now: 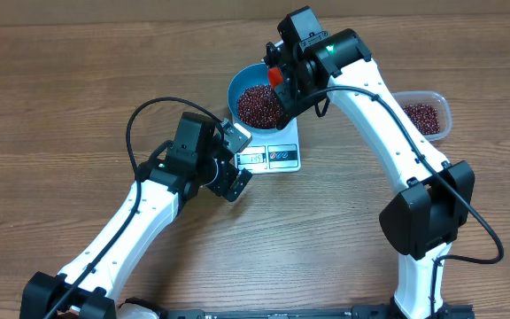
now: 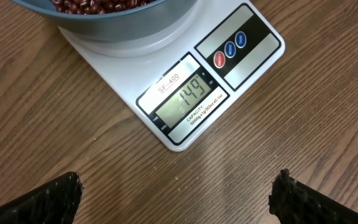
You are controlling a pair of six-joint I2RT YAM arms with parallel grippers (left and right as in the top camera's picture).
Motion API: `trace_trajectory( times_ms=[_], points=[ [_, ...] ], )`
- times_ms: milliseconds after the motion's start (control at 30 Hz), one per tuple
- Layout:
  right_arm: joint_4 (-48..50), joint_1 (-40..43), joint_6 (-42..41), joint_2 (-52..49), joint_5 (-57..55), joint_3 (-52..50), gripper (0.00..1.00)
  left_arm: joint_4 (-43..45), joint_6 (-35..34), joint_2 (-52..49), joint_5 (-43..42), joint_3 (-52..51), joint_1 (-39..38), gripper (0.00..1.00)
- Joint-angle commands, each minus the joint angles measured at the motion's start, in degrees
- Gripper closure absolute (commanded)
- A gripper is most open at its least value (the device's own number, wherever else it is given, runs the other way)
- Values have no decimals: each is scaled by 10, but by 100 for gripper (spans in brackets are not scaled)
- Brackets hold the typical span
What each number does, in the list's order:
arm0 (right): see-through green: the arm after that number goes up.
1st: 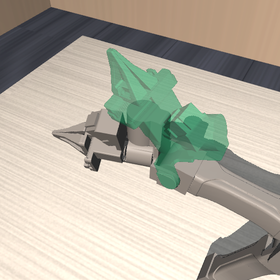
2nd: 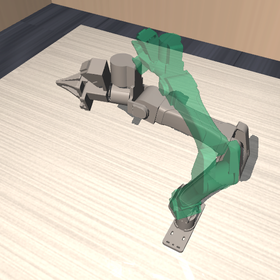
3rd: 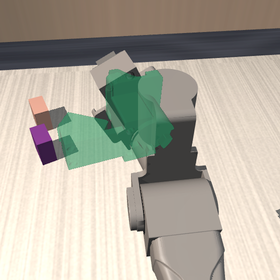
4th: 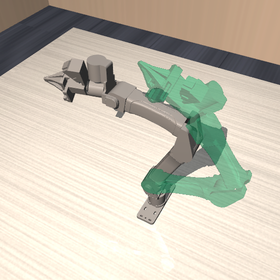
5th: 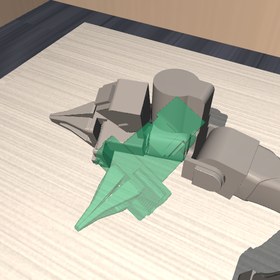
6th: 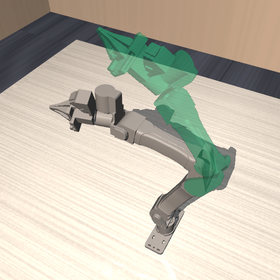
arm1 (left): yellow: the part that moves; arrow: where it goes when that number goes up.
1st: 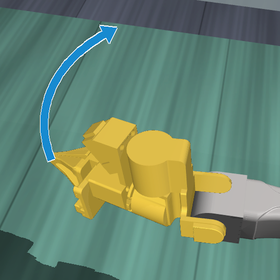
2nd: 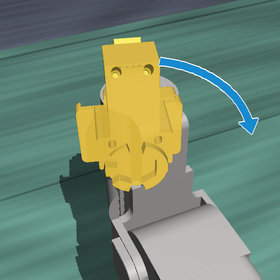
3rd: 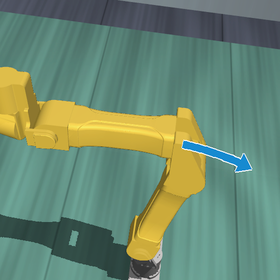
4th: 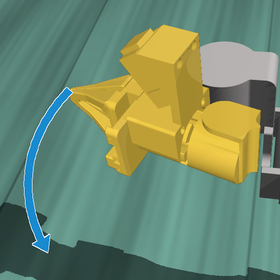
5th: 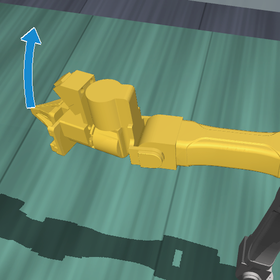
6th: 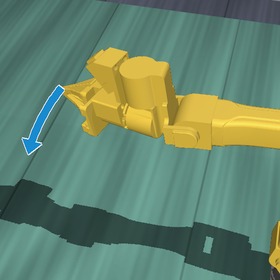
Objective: Scoop item into bowl and weigh 150g on scale
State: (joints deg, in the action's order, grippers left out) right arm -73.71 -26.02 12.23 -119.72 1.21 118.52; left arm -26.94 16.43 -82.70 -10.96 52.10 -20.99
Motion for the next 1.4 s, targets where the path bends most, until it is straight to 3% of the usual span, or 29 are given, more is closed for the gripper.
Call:
trace_trajectory(
  times_ms=[0,833,1367],
  points=[
    [1,0,-2,27,-3,16,96,2,-3,-5,-6,-3,0,0],
    [10,-19,-2,27,-71,16,96,2,-3,-5,-6,-3,0,0],
    [8,17,3,27,67,16,96,2,-3,-5,-6,-3,0,0]
  ],
)
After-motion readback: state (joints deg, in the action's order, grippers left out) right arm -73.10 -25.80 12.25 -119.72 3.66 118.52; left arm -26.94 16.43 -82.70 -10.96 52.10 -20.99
